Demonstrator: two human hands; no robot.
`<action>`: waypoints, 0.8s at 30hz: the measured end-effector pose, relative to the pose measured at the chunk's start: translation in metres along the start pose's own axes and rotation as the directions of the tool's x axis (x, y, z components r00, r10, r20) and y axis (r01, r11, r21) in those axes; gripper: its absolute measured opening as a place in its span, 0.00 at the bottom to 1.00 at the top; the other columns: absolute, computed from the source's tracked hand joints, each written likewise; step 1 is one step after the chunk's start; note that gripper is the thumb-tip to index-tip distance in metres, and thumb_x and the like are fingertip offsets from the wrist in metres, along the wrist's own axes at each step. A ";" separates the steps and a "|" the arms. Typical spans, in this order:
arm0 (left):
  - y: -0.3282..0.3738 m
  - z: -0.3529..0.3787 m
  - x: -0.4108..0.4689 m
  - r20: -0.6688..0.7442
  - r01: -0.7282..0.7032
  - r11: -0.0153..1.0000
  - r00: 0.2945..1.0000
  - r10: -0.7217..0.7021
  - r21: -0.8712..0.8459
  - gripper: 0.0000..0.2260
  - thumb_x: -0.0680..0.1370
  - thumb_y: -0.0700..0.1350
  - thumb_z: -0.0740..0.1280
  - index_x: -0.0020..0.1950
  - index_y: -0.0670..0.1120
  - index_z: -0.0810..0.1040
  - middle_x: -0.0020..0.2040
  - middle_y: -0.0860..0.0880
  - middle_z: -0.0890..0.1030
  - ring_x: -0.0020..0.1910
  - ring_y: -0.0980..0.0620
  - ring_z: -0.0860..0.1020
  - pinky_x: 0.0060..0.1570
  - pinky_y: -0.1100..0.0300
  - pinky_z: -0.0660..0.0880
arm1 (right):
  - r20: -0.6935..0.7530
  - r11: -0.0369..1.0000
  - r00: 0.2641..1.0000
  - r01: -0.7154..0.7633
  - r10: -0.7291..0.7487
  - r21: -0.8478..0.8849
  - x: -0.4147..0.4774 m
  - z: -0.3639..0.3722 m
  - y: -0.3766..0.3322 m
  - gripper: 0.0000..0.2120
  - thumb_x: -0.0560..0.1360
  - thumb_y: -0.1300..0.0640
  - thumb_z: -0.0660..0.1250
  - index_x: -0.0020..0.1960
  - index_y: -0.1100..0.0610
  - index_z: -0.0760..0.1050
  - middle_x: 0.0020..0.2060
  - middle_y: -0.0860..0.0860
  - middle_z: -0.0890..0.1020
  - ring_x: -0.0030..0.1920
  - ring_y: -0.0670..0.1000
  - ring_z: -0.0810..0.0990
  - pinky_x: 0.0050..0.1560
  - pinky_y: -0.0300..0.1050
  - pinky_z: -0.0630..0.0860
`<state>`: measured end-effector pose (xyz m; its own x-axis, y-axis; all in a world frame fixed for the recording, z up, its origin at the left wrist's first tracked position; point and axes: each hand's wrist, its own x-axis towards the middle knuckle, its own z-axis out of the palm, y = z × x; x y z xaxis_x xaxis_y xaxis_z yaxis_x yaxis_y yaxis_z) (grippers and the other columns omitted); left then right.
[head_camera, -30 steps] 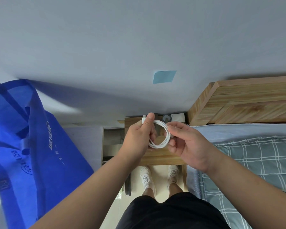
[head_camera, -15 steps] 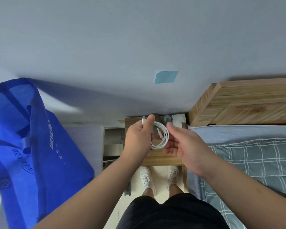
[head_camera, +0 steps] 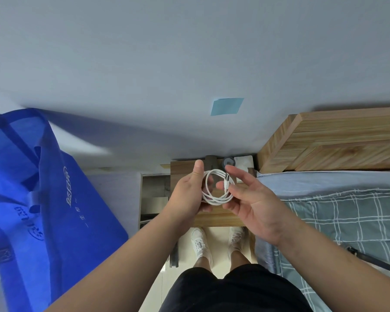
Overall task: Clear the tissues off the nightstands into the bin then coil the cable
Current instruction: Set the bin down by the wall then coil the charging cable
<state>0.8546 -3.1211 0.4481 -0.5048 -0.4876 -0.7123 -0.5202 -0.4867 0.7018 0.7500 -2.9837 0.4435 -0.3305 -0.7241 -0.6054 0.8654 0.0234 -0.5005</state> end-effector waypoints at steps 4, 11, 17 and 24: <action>-0.003 0.002 -0.006 -0.016 -0.113 0.993 0.993 0.113 0.022 0.28 0.85 0.69 0.52 0.49 0.57 0.88 0.37 0.48 0.88 0.33 0.54 0.84 0.29 0.61 0.80 | 0.013 0.991 0.999 0.050 -0.049 -0.121 0.000 -0.003 -0.001 0.18 0.77 0.68 0.67 0.57 0.50 0.88 0.49 0.57 0.88 0.47 0.53 0.88 0.45 0.45 0.84; 0.000 0.000 -0.006 -0.007 -0.020 0.978 1.000 0.019 -0.206 0.20 0.87 0.60 0.60 0.52 0.54 0.90 0.44 0.48 0.87 0.37 0.54 0.83 0.34 0.61 0.79 | 0.003 0.953 0.985 0.170 -0.175 -0.252 -0.002 0.001 -0.002 0.16 0.79 0.73 0.65 0.55 0.56 0.84 0.45 0.58 0.88 0.48 0.53 0.87 0.46 0.44 0.84; 0.000 -0.002 -0.003 0.085 0.112 0.936 0.992 -0.089 -0.333 0.14 0.84 0.55 0.69 0.58 0.47 0.89 0.41 0.50 0.85 0.34 0.56 0.81 0.33 0.63 0.79 | 0.057 0.948 0.984 0.175 -0.166 -0.264 -0.004 -0.001 -0.006 0.18 0.78 0.72 0.67 0.51 0.51 0.86 0.45 0.57 0.87 0.48 0.54 0.87 0.49 0.46 0.84; -0.003 -0.003 -0.006 0.327 0.179 0.931 0.942 -0.069 -0.319 0.33 0.87 0.66 0.51 0.60 0.44 0.88 0.53 0.42 0.87 0.47 0.46 0.84 0.40 0.57 0.81 | 0.043 0.856 0.985 0.168 -0.169 -0.489 -0.004 -0.003 -0.007 0.17 0.76 0.66 0.72 0.51 0.44 0.87 0.49 0.50 0.89 0.50 0.52 0.88 0.51 0.44 0.84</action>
<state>0.8612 -3.1186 0.4505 -0.6653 -0.1888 -0.7223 -0.3546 -0.7715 0.5282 0.7444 -2.9789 0.4478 -0.4557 -0.7465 -0.4848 0.5012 0.2349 -0.8328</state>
